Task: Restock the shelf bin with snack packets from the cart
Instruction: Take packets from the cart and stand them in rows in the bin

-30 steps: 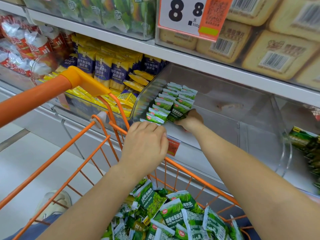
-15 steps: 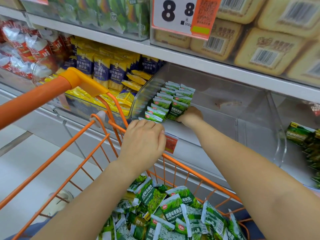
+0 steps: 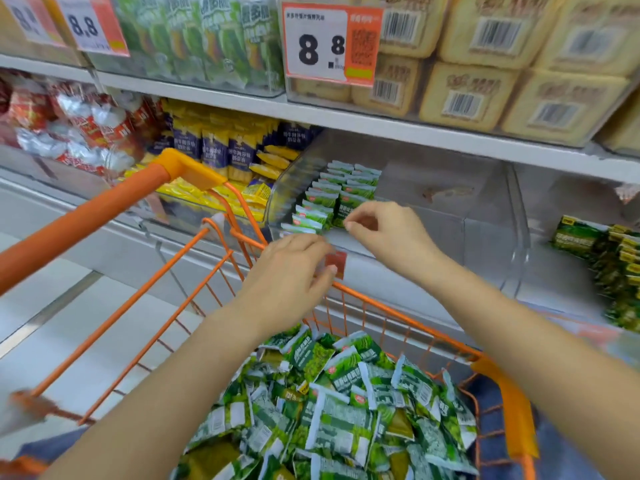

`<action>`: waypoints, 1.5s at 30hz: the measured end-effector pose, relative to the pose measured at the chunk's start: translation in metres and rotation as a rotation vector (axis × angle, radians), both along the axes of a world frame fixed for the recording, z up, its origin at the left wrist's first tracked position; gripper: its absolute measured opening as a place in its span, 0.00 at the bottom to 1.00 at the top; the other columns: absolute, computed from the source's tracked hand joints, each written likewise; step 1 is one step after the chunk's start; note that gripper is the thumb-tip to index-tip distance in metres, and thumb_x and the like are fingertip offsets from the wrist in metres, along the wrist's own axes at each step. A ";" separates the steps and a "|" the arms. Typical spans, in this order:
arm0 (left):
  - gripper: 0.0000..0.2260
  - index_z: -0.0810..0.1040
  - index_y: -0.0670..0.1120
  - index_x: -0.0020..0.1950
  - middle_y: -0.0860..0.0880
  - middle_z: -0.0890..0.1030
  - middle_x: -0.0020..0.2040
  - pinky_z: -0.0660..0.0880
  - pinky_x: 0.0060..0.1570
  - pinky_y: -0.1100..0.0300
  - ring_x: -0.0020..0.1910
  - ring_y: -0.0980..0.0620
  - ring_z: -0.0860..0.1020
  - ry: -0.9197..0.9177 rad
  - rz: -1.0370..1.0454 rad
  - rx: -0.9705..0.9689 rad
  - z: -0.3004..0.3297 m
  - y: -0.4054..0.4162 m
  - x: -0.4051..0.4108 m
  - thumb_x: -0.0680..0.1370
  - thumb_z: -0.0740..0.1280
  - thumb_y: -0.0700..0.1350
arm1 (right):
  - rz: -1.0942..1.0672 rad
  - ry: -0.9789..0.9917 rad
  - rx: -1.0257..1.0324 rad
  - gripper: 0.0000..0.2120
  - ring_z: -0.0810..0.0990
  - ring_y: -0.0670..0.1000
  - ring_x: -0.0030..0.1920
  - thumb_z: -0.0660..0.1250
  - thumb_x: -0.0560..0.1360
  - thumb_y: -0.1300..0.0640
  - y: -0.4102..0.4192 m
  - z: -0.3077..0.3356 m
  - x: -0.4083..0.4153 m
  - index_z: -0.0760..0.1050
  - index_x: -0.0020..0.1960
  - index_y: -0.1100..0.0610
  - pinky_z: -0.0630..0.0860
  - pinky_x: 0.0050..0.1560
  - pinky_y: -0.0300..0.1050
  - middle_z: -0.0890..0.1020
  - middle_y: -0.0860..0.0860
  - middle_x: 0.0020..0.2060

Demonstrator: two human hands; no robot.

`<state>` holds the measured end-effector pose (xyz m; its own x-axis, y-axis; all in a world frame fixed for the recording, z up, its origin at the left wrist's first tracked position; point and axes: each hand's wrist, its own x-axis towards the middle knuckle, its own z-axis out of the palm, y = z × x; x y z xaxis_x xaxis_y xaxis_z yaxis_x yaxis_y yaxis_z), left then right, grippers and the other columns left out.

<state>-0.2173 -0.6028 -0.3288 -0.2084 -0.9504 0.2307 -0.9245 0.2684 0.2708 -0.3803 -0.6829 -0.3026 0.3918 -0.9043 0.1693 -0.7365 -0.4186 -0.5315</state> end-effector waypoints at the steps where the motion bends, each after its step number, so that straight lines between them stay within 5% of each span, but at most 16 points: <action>1: 0.14 0.75 0.49 0.63 0.52 0.78 0.59 0.71 0.57 0.55 0.58 0.51 0.75 0.027 -0.035 0.000 0.005 0.014 0.000 0.82 0.57 0.52 | 0.041 -0.015 -0.118 0.07 0.80 0.48 0.46 0.64 0.77 0.52 0.022 0.000 -0.003 0.80 0.50 0.50 0.76 0.48 0.46 0.82 0.45 0.43; 4: 0.10 0.75 0.53 0.58 0.54 0.80 0.51 0.73 0.44 0.57 0.49 0.54 0.78 -0.064 -0.084 0.224 0.005 0.043 0.005 0.82 0.57 0.52 | 0.239 0.084 -0.207 0.09 0.80 0.51 0.44 0.60 0.77 0.49 0.080 -0.010 -0.012 0.78 0.51 0.49 0.77 0.44 0.50 0.82 0.46 0.44; 7: 0.15 0.73 0.52 0.65 0.50 0.79 0.57 0.73 0.49 0.56 0.55 0.49 0.77 -0.340 -0.129 0.610 -0.018 0.054 0.009 0.81 0.60 0.55 | 0.469 0.485 0.003 0.14 0.78 0.53 0.53 0.59 0.79 0.45 0.108 -0.035 -0.014 0.74 0.60 0.49 0.75 0.49 0.49 0.80 0.49 0.54; 10: 0.21 0.69 0.50 0.70 0.47 0.77 0.62 0.74 0.54 0.54 0.56 0.47 0.76 -0.372 -0.170 0.828 -0.037 0.059 0.009 0.80 0.61 0.57 | 0.617 0.694 0.102 0.21 0.78 0.55 0.47 0.59 0.78 0.39 0.118 -0.061 -0.014 0.74 0.55 0.55 0.76 0.44 0.51 0.80 0.53 0.47; 12: 0.23 0.67 0.49 0.72 0.47 0.77 0.62 0.75 0.54 0.53 0.54 0.48 0.76 -0.330 -0.152 0.874 -0.043 0.057 0.011 0.81 0.59 0.58 | 0.650 0.758 0.094 0.25 0.77 0.56 0.42 0.58 0.76 0.35 0.123 -0.074 -0.013 0.72 0.53 0.57 0.74 0.39 0.50 0.78 0.54 0.42; 17: 0.22 0.66 0.49 0.72 0.47 0.79 0.59 0.71 0.46 0.57 0.54 0.47 0.76 -0.300 -0.084 0.708 -0.040 0.053 0.014 0.81 0.57 0.58 | 0.653 0.796 0.057 0.34 0.76 0.58 0.50 0.62 0.76 0.38 0.131 -0.082 -0.008 0.62 0.71 0.61 0.64 0.35 0.48 0.77 0.56 0.47; 19: 0.21 0.68 0.50 0.71 0.50 0.80 0.59 0.74 0.53 0.55 0.57 0.50 0.77 -0.201 -0.083 0.671 -0.036 0.054 0.017 0.81 0.58 0.57 | 0.638 0.732 0.116 0.23 0.75 0.56 0.45 0.64 0.75 0.39 0.130 -0.079 -0.006 0.73 0.56 0.58 0.69 0.36 0.48 0.76 0.53 0.42; 22: 0.17 0.72 0.51 0.68 0.54 0.81 0.56 0.76 0.53 0.54 0.53 0.54 0.78 -0.045 -0.064 0.533 -0.026 0.055 0.021 0.82 0.58 0.55 | 0.529 0.502 0.186 0.17 0.74 0.49 0.36 0.64 0.74 0.38 0.124 -0.062 -0.006 0.71 0.40 0.51 0.68 0.33 0.42 0.76 0.48 0.35; 25: 0.15 0.74 0.53 0.65 0.56 0.81 0.55 0.76 0.51 0.56 0.51 0.60 0.77 0.220 0.004 0.155 -0.015 0.059 0.016 0.82 0.58 0.54 | 0.248 -0.033 0.380 0.09 0.70 0.41 0.25 0.68 0.72 0.40 0.111 -0.049 -0.008 0.79 0.44 0.45 0.67 0.28 0.35 0.75 0.43 0.25; 27: 0.18 0.74 0.55 0.65 0.60 0.78 0.58 0.73 0.54 0.61 0.55 0.64 0.73 0.345 -0.028 0.018 -0.008 0.063 0.011 0.80 0.57 0.59 | 0.069 -0.361 0.528 0.12 0.72 0.42 0.24 0.72 0.69 0.44 0.103 -0.042 -0.008 0.78 0.37 0.52 0.76 0.31 0.39 0.73 0.44 0.22; 29: 0.26 0.70 0.56 0.70 0.61 0.73 0.66 0.67 0.62 0.64 0.65 0.64 0.68 0.286 -0.134 0.073 -0.009 0.066 0.007 0.76 0.56 0.65 | -0.023 -0.572 0.747 0.17 0.78 0.46 0.26 0.72 0.67 0.46 0.099 -0.039 -0.009 0.73 0.36 0.60 0.81 0.38 0.46 0.76 0.46 0.24; 33: 0.32 0.58 0.53 0.78 0.56 0.61 0.76 0.58 0.72 0.65 0.74 0.61 0.59 0.137 -0.211 0.104 -0.021 0.066 0.001 0.76 0.60 0.61 | 0.027 -0.910 1.037 0.20 0.85 0.53 0.37 0.66 0.69 0.45 0.100 -0.033 -0.010 0.78 0.52 0.59 0.82 0.40 0.40 0.83 0.54 0.37; 37: 0.25 0.60 0.53 0.77 0.59 0.76 0.61 0.67 0.51 0.77 0.56 0.64 0.74 0.476 -0.009 0.180 -0.014 0.063 0.005 0.81 0.62 0.46 | 0.039 -0.975 1.022 0.22 0.85 0.52 0.45 0.61 0.70 0.43 0.096 -0.031 -0.013 0.81 0.52 0.58 0.81 0.42 0.40 0.85 0.56 0.45; 40: 0.16 0.69 0.56 0.67 0.68 0.74 0.57 0.69 0.50 0.77 0.57 0.72 0.71 0.922 0.146 0.307 0.000 0.060 0.008 0.80 0.63 0.46 | 0.008 -0.924 0.849 0.18 0.84 0.49 0.42 0.64 0.70 0.47 0.095 -0.033 -0.015 0.82 0.51 0.58 0.80 0.39 0.39 0.85 0.54 0.44; 43: 0.09 0.69 0.59 0.50 0.78 0.74 0.37 0.68 0.40 0.82 0.41 0.83 0.70 1.019 0.099 0.389 0.011 0.057 0.003 0.80 0.61 0.43 | 0.004 -0.823 0.751 0.10 0.83 0.47 0.42 0.69 0.70 0.54 0.097 -0.031 -0.013 0.82 0.49 0.55 0.79 0.37 0.38 0.85 0.51 0.44; 45: 0.08 0.70 0.58 0.48 0.76 0.76 0.37 0.66 0.39 0.83 0.40 0.83 0.71 1.065 0.078 0.400 0.016 0.054 -0.001 0.81 0.60 0.44 | 0.041 -0.801 0.782 0.11 0.83 0.47 0.43 0.71 0.67 0.52 0.095 -0.026 -0.010 0.81 0.48 0.55 0.79 0.39 0.38 0.85 0.49 0.40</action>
